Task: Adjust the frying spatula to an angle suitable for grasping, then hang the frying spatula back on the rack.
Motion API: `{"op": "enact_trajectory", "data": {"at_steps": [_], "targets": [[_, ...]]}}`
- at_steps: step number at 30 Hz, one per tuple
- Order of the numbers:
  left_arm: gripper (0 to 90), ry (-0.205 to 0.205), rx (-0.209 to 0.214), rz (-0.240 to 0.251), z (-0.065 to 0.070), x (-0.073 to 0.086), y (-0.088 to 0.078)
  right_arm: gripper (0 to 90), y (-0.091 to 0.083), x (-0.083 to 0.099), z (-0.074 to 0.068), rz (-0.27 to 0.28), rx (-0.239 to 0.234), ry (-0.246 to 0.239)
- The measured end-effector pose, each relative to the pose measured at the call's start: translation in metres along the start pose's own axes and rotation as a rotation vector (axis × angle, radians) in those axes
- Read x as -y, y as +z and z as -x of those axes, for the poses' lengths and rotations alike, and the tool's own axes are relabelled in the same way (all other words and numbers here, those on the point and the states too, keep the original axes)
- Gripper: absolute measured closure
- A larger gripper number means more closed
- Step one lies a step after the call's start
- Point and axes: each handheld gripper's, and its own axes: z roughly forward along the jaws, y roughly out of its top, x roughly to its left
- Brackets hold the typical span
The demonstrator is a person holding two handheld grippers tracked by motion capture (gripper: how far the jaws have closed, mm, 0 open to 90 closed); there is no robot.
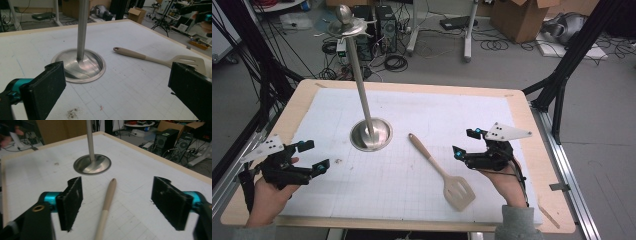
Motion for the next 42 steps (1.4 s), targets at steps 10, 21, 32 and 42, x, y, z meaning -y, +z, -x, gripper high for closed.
{"op": "enact_trajectory", "data": {"at_steps": [10,21,32,42], "targets": [[1.8,-0.004,0.021,0.005,-0.001,-0.002,0.006,12.9,-0.017,-0.014,-0.02,0.008,-0.016,-0.012],[1.9,-0.003,0.009,0.001,-0.001,0.0,0.003,12.9,-0.004,-0.012,-0.022,-0.013,-0.023,-0.031],[1.8,-0.007,0.001,-0.006,-0.001,0.002,0.001,12.9,0.01,-0.007,-0.021,-0.03,-0.02,-0.012],[1.8,-0.006,0.002,-0.013,0.0,0.002,0.005,12.9,0.025,0.004,-0.025,-0.06,-0.012,-0.005]]}}
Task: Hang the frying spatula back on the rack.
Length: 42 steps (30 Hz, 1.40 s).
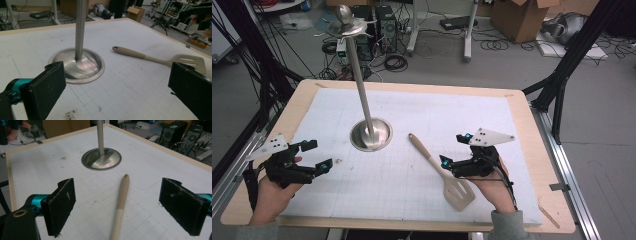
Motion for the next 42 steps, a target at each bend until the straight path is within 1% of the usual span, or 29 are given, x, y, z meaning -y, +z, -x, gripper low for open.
{"op": "enact_trajectory", "data": {"at_steps": [6,13,17,22,26,31,35,42], "targets": [[1.8,0.001,0.001,-0.006,-0.001,0.001,0.001,12.9,0.01,0.003,-0.005,-0.02,0.014,0.0],[1.8,-0.002,-0.001,-0.005,-0.001,0.002,0.0,12.9,0.024,0.008,-0.011,-0.048,0.008,-0.002],[1.8,-0.001,-0.004,-0.007,-0.001,0.002,-0.001,12.9,0.03,0.012,-0.013,-0.053,0.016,0.002],[1.8,-0.004,-0.006,-0.009,0.0,0.003,-0.001,12.8,0.035,0.018,-0.014,-0.051,0.056,0.022],[1.8,-0.003,-0.005,-0.006,0.0,0.002,-0.002,12.9,0.035,0.023,-0.014,-0.048,0.074,0.027],[1.8,-0.004,-0.007,-0.008,0.0,0.003,-0.002,12.9,0.036,0.025,-0.017,-0.051,0.065,0.033],[1.8,-0.005,-0.007,-0.01,-0.001,0.003,-0.001,12.9,0.042,0.025,-0.021,-0.065,0.052,0.02],[1.8,-0.005,-0.008,-0.014,0.0,0.004,-0.001,12.8,0.05,0.027,-0.024,-0.078,0.052,0.009]]}}
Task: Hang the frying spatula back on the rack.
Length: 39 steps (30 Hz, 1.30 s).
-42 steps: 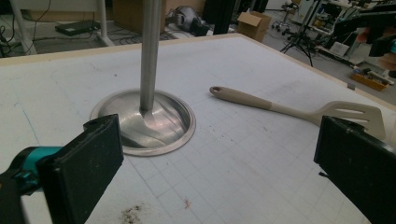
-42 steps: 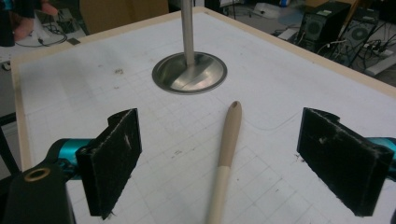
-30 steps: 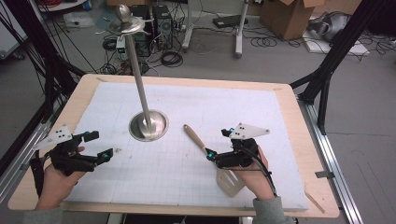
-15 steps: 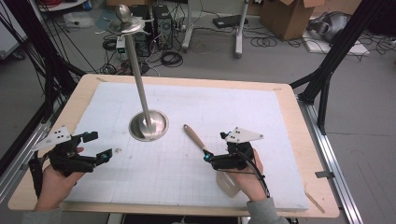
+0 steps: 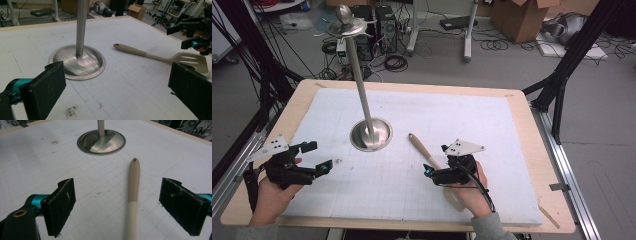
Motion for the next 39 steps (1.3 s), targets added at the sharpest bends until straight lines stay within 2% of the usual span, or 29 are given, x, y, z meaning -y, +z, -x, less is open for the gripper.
{"op": "enact_trajectory", "data": {"at_steps": [13,26,39], "targets": [[1.8,0.002,-0.003,-0.002,0.0,0.001,-0.001,12.9,0.013,0.007,0.004,-0.048,0.028,0.013],[1.8,0.001,-0.003,-0.004,0.001,0.001,0.0,13.0,0.018,0.014,0.011,-0.073,0.056,0.027],[1.8,0.006,-0.004,-0.015,0.0,0.002,0.002,13.6,0.021,0.019,0.012,-0.099,0.074,0.034]]}}
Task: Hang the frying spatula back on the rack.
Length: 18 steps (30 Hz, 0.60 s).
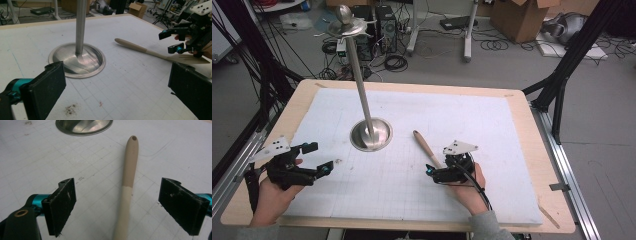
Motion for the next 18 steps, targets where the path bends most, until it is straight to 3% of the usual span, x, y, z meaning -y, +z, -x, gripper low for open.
{"op": "enact_trajectory", "data": {"at_steps": [8,18], "targets": [[1.8,-0.003,0.001,0.0,0.0001,0.0006,0.0004,13.9,0.0,0.0023,0.0039,0.007,0.019,0.02],[1.9,-0.005,0.002,-0.006,-0.0002,0.0017,0.0017,14.3,0.007,0.0067,0.0032,-0.03,0.033,0.034]]}}
